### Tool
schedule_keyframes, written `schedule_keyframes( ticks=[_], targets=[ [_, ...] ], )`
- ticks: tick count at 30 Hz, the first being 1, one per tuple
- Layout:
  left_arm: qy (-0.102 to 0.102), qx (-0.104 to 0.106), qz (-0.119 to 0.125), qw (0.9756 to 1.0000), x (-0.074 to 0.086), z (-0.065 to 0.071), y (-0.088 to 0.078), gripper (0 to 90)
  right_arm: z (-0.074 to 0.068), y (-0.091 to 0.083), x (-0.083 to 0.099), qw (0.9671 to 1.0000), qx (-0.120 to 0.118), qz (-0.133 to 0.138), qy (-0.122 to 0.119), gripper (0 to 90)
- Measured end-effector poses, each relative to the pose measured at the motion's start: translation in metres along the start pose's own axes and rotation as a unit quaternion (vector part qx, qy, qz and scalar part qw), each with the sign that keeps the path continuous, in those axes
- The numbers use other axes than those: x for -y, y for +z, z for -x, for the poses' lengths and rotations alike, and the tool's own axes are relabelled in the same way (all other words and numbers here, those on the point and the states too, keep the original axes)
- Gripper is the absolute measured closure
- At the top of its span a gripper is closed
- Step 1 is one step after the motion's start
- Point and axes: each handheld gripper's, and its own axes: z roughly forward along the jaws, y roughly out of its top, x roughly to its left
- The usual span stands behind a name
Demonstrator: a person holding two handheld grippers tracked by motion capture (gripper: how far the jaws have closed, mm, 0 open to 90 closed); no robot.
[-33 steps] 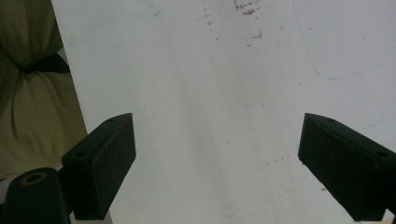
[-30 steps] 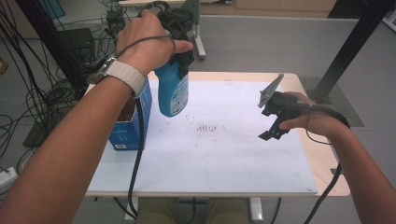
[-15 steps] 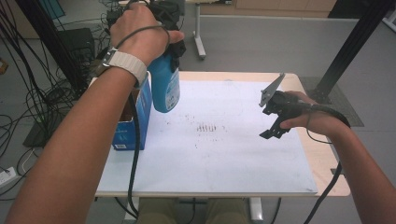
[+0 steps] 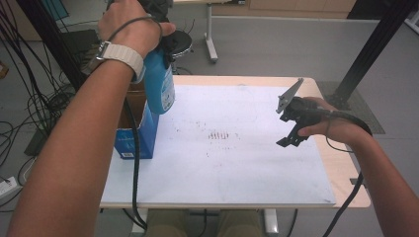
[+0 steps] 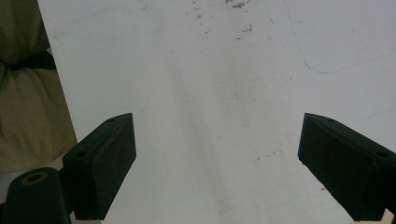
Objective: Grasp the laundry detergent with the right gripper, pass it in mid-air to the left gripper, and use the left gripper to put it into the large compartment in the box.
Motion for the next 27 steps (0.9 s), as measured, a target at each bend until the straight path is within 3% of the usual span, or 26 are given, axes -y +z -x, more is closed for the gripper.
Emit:
schedule_keyframes(
  ticks=[14, 27],
  targets=[
    [-0.034, 0.0, -0.001, 0.9994, 0.002, -0.019, -0.002, 37.4, 0.002, 0.005, -0.001, 1.0, -0.004, -0.001, 0.0, 11.5],
    [-0.065, -0.01, -0.004, 0.9979, 0.003, -0.046, 0.001, 37.4, 0.007, 0.009, 0.001, 1.0, -0.009, -0.002, 0.002, 11.4]
  ],
)
